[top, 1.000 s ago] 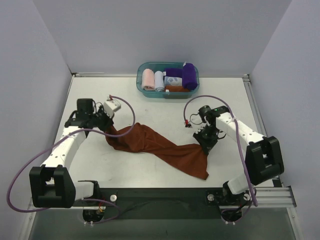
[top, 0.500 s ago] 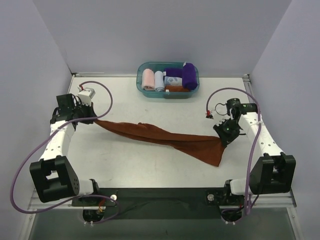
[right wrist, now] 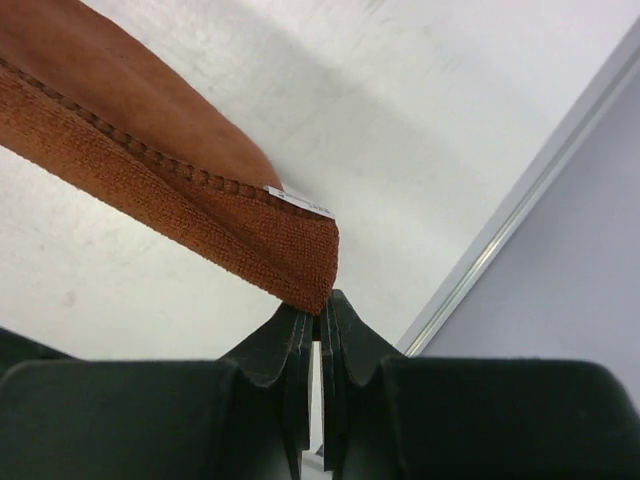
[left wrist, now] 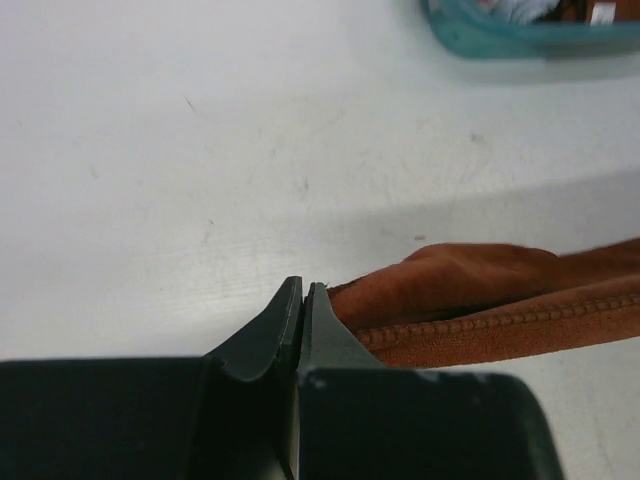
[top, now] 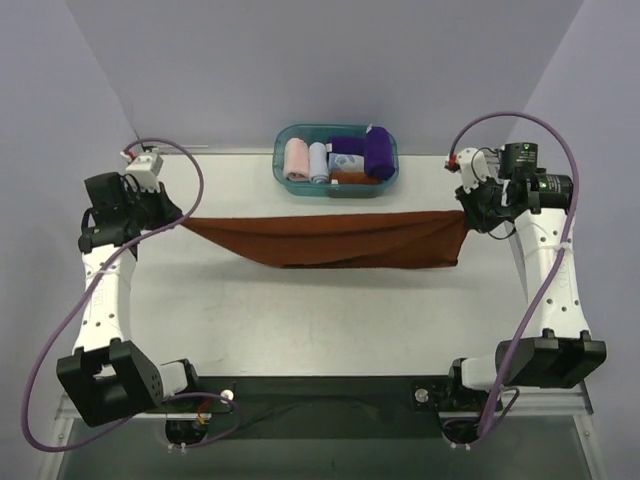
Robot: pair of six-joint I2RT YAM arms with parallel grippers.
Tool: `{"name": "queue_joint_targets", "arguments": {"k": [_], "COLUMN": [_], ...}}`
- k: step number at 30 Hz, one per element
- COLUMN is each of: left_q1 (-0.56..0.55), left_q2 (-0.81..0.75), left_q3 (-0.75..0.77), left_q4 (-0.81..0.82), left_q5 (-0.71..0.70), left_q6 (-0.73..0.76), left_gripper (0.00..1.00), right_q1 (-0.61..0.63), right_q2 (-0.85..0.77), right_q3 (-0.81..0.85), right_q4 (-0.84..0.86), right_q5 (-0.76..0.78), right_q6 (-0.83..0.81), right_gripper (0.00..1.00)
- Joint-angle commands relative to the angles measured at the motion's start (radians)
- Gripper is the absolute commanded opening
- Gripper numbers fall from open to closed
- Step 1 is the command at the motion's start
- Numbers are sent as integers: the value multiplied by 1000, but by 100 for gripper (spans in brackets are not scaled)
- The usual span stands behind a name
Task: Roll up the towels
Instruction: Flatten the towel
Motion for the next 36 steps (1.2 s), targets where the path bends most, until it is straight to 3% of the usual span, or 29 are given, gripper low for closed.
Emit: {"name": "queue_joint_targets", "arguments": {"k": [1, 9, 12, 18, 24, 29, 32, 36], "left_q1": [38, 110, 109, 107, 83, 54, 54, 55], "left_q2": [-80, -318, -341, -168, 42, 134, 133, 83], "left_q3": [106, -7, -27, 9, 123, 285, 353, 267], "left_q4": [46, -56, -50, 63, 255, 310, 272, 217], "left_q5": [0, 3, 18, 44, 138, 145, 156, 176], "left_q6": [-115, -163, -178, -239, -366, -385, -350, -255], "left_gripper": [0, 0, 0, 0, 0, 0, 0, 0], "right_q1": [-25, -46, -46, -40, -22, -14, -15, -5], "right_q2": [-38, -277, -264, -45, 228, 333, 309, 231], "right_q3": [64, -161, -170, -55, 256, 472, 482, 301], "right_q4": [-50, -39, -38, 10, 24, 21, 22, 31], "right_q5": [-12, 43, 50, 17, 4, 17, 9, -5], "right_q6": [21, -25, -26, 1, 30, 33, 9, -69], "right_gripper": [0, 0, 0, 0, 0, 0, 0, 0]}}
